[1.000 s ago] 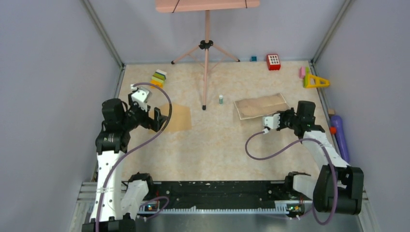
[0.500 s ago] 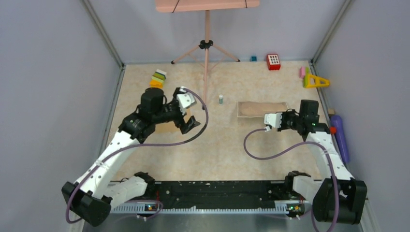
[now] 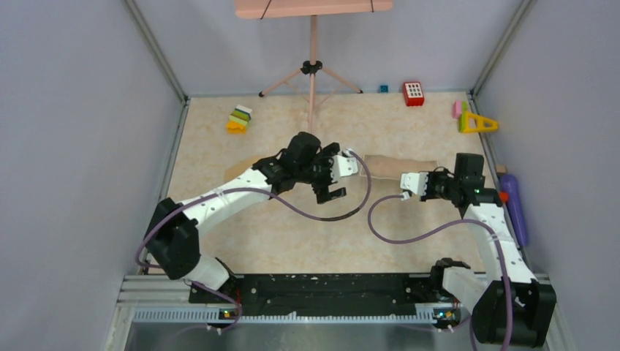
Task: Place the letter into the envelope and seal it
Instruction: Pick up the letter from the center of the board, then fold the letter.
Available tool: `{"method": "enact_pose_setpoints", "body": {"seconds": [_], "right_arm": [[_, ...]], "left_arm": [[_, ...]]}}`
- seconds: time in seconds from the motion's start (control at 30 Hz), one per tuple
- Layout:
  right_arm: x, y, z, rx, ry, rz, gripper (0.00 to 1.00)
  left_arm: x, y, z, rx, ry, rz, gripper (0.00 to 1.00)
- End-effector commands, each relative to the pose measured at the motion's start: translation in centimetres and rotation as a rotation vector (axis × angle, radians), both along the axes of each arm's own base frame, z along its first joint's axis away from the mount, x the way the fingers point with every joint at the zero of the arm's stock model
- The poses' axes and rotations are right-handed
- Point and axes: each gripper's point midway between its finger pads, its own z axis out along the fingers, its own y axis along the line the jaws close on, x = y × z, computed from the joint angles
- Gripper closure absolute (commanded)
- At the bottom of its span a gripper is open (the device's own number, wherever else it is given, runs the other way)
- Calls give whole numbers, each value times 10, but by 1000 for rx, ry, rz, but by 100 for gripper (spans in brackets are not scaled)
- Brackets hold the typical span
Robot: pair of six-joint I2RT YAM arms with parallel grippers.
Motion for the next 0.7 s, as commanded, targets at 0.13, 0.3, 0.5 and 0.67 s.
{"method": "enact_pose_setpoints", "body": {"seconds": [0.13, 0.3, 0.5, 0.67], "right_arm": [[-7, 2, 13, 34, -1, -16, 100], [-8, 3, 10, 59, 10, -34, 100], [-6, 5, 10, 93, 21, -49, 100], [-4, 5, 14, 109, 21, -62, 100]], "left_arm": [[55, -46, 33, -46, -198, -10, 2], [74, -58, 17, -8, -215, -8, 2], [62, -66, -5, 11, -151, -132, 1], [65, -81, -7, -21, -133, -169, 1]]}}
